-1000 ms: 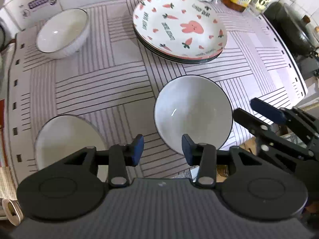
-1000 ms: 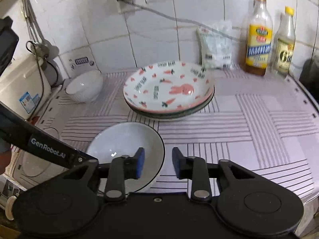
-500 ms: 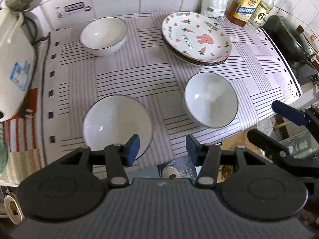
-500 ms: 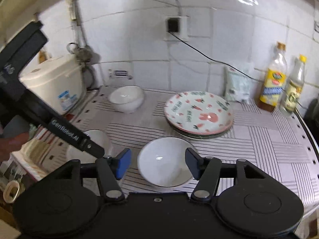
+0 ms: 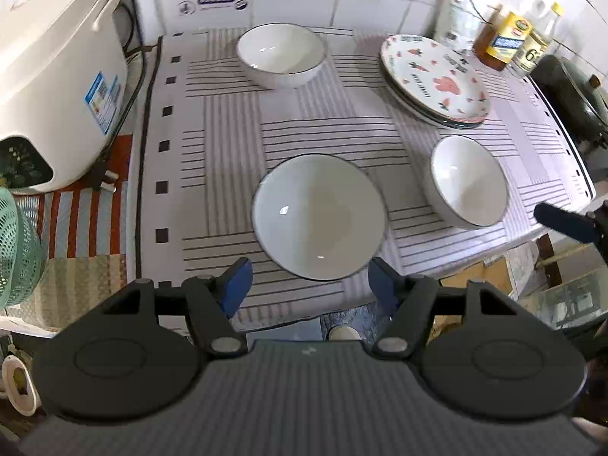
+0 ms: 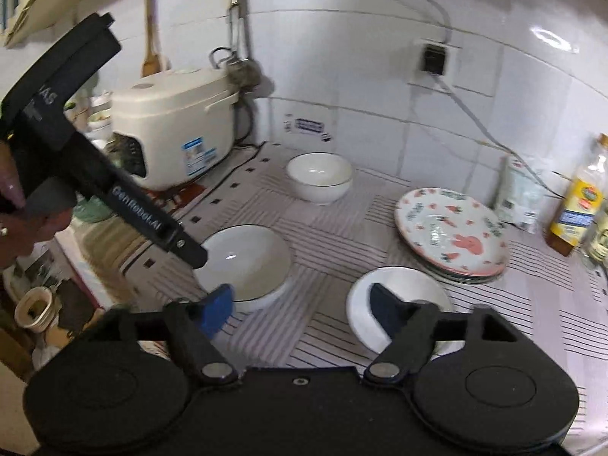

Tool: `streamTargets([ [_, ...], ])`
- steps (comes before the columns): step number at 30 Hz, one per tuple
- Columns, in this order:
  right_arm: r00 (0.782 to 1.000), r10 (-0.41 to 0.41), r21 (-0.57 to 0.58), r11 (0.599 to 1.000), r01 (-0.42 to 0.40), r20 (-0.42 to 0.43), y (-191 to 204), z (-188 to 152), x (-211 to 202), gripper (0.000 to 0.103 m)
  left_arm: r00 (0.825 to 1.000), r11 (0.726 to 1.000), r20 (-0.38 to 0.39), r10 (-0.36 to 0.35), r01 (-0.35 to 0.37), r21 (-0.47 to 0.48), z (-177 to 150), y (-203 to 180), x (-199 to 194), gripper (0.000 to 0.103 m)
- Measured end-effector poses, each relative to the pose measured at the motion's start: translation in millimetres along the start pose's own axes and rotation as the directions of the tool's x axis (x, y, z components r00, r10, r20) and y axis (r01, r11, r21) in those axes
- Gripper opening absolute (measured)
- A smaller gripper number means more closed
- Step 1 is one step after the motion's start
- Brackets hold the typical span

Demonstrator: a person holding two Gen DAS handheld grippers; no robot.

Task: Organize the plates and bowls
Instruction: 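Lift the white bowl with the left tool toward another white bowl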

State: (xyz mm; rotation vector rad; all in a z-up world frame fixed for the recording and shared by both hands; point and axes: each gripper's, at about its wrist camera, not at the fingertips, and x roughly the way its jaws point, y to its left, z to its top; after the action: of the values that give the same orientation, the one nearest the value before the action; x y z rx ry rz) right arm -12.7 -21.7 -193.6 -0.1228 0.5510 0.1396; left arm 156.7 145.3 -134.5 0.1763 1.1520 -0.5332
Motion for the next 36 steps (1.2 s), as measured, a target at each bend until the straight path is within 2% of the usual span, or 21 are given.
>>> streamTargets([
  [5, 0.998, 0.054, -0.052, 0.997, -0.055, -0.023, 16.8, -9.9, 35.4, 0.095, 1.0, 0.999, 0.016, -0.021, 0.022, -0.026, -1.9, 26.0, 22.7, 0.076],
  [7, 0.997, 0.059, -0.072, 0.995, -0.061, -0.041, 23.1, -14.5, 51.7, 0.095, 0.999, 0.999, 0.001, -0.039, 0.039, -0.03, -1.7, 34.9, 35.5, 0.076],
  [10, 0.993, 0.109, -0.06, 0.992, -0.111, -0.036, 29.6, -21.3, 74.4, 0.095, 0.998, 0.998, -0.012, -0.057, 0.057, -0.022, -1.9, 43.6, 52.6, 0.076],
  [13, 0.996, 0.087, -0.036, 0.995, -0.088, -0.021, 34.3, -31.2, 98.9, 0.095, 0.997, 0.998, -0.023, -0.068, 0.067, -0.019, -1.4, 50.2, 69.9, 0.076],
  [15, 0.999, 0.039, -0.037, 0.999, -0.04, -0.028, 36.4, -37.5, 116.1, 0.095, 0.996, 0.996, -0.018, -0.082, 0.081, -0.04, -0.5, 55.1, 78.6, 0.076],
  [18, 0.999, 0.003, -0.026, 1.0, -0.004, -0.04, 34.9, -45.0, 135.8, 0.095, 0.994, 0.993, -0.001, -0.107, 0.107, -0.058, 3.5, 59.3, 85.5, 0.072],
  [19, 0.999, 0.003, -0.015, 1.0, -0.003, -0.039, 32.3, -46.0, 140.5, 0.095, 0.993, 0.992, 0.004, -0.114, 0.114, -0.062, 5.9, 60.6, 86.9, 0.07],
  [21, 1.0, 0.01, -0.015, 1.0, -0.011, -0.022, 30.7, -46.9, 147.8, 0.095, 0.99, 0.987, 0.009, -0.137, 0.138, -0.078, 10.1, 62.0, 89.7, 0.055],
  [22, 1.0, 0.015, -0.019, 1.0, -0.015, -0.014, 30.6, -46.6, 150.1, 0.095, 0.989, 0.986, 0.011, -0.145, 0.146, -0.083, 12.5, 62.5, 90.5, 0.052],
  [24, 0.999, 0.038, -0.031, 0.999, -0.038, -0.006, 31.0, -44.6, 154.9, 0.095, 0.988, 0.984, 0.011, -0.154, 0.154, -0.087, 16.7, 61.7, 92.9, 0.032],
  [27, 0.998, 0.06, -0.037, 0.998, -0.06, 0.008, 32.0, -42.2, 157.9, 0.096, 0.99, 0.986, 0.009, -0.144, 0.144, -0.086, 19.5, 60.3, 95.6, 0.016],
  [29, 0.998, 0.063, -0.038, 0.997, -0.063, 0.008, 32.1, -42.2, 160.9, 0.097, 0.992, 0.989, 0.012, -0.123, 0.124, -0.083, 17.9, 59.2, 96.4, 0.011],
  [36, 0.997, 0.082, -0.024, 0.996, -0.082, 0.003, 31.3, -41.8, 162.1, 0.097, 0.996, 0.995, 0.039, -0.081, 0.083, -0.052, 13.6, 48.3, 83.7, 0.011],
])
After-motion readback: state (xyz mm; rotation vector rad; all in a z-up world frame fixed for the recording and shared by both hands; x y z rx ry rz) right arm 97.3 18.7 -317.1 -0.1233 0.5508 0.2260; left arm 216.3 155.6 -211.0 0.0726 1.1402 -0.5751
